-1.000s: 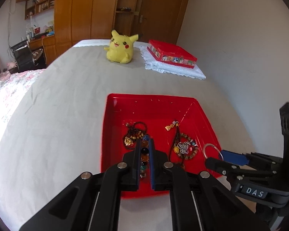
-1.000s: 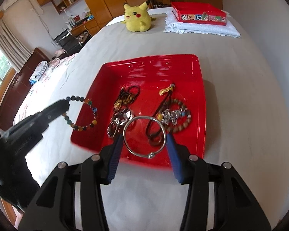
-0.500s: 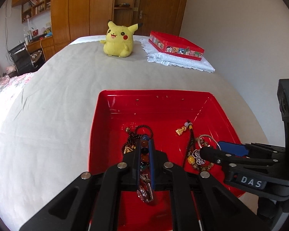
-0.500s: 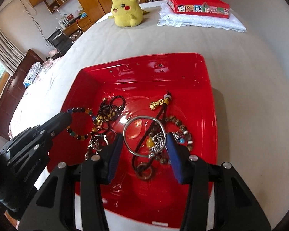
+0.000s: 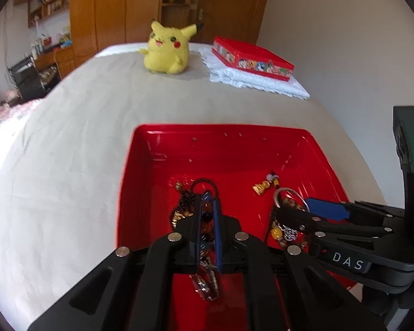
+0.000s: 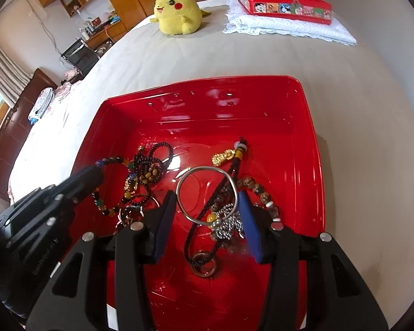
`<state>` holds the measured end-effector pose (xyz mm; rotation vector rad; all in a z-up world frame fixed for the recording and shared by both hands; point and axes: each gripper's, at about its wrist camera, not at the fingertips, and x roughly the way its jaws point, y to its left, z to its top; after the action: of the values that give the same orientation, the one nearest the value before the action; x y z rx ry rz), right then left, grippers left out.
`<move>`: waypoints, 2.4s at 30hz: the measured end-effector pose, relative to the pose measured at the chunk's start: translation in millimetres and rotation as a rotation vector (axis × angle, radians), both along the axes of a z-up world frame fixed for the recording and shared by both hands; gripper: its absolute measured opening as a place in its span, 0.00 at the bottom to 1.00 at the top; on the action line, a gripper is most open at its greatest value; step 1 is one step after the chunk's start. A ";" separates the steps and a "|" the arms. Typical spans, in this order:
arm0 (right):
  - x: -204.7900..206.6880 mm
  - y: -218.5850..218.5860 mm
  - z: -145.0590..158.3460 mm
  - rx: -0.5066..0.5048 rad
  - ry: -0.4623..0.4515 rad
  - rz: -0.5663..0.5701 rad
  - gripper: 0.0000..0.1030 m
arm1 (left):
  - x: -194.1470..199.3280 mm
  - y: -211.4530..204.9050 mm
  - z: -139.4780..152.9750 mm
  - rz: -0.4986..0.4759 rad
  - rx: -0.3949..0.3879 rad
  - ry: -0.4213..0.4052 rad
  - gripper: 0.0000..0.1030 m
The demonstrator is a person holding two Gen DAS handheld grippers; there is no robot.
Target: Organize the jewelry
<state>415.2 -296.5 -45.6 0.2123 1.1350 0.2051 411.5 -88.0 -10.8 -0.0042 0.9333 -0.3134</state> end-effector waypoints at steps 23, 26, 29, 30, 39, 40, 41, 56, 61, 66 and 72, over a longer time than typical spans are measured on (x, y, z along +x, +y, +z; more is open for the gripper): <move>-40.0 -8.5 29.4 -0.043 -0.114 0.000 0.74 | -55.9 7.7 35.7 -0.013 0.031 -0.101 0.64; -49.8 -11.7 32.8 -0.053 -0.131 -0.003 0.75 | -68.4 11.1 40.9 -0.011 0.041 -0.118 0.71; -58.8 -14.8 36.5 -0.057 -0.139 -0.007 0.75 | -80.0 14.8 45.0 -0.005 0.050 -0.127 0.78; -61.5 -15.2 37.7 -0.060 -0.141 -0.008 0.76 | -83.3 16.1 46.0 -0.005 0.051 -0.129 0.79; -92.9 -18.7 51.0 -0.075 -0.153 -0.013 0.88 | -119.8 32.1 60.0 0.043 0.064 -0.175 0.93; -97.2 -19.0 52.5 -0.074 -0.149 -0.012 0.89 | -126.2 34.5 62.3 0.052 0.066 -0.188 0.94; -101.5 -19.1 53.6 -0.074 -0.147 -0.010 0.90 | -131.7 36.4 64.3 0.060 0.070 -0.202 0.95; -159.1 -12.5 61.9 -0.037 -0.066 -0.010 0.94 | -186.3 39.5 64.3 0.053 0.086 -0.106 0.96; -167.5 -10.7 59.6 -0.023 -0.026 -0.011 0.94 | -175.1 39.8 55.2 0.060 0.076 -0.012 0.96; -166.7 -12.8 55.1 -0.010 0.012 -0.030 0.94 | -156.9 36.6 48.8 0.070 0.099 0.037 0.96; -153.1 -12.4 41.1 -0.015 0.049 -0.039 0.94 | -139.5 34.6 30.1 0.071 0.098 0.088 0.96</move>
<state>262.1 -309.0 -4.4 0.2269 1.1801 0.1574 272.0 -53.3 19.3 0.0392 1.0327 -0.2030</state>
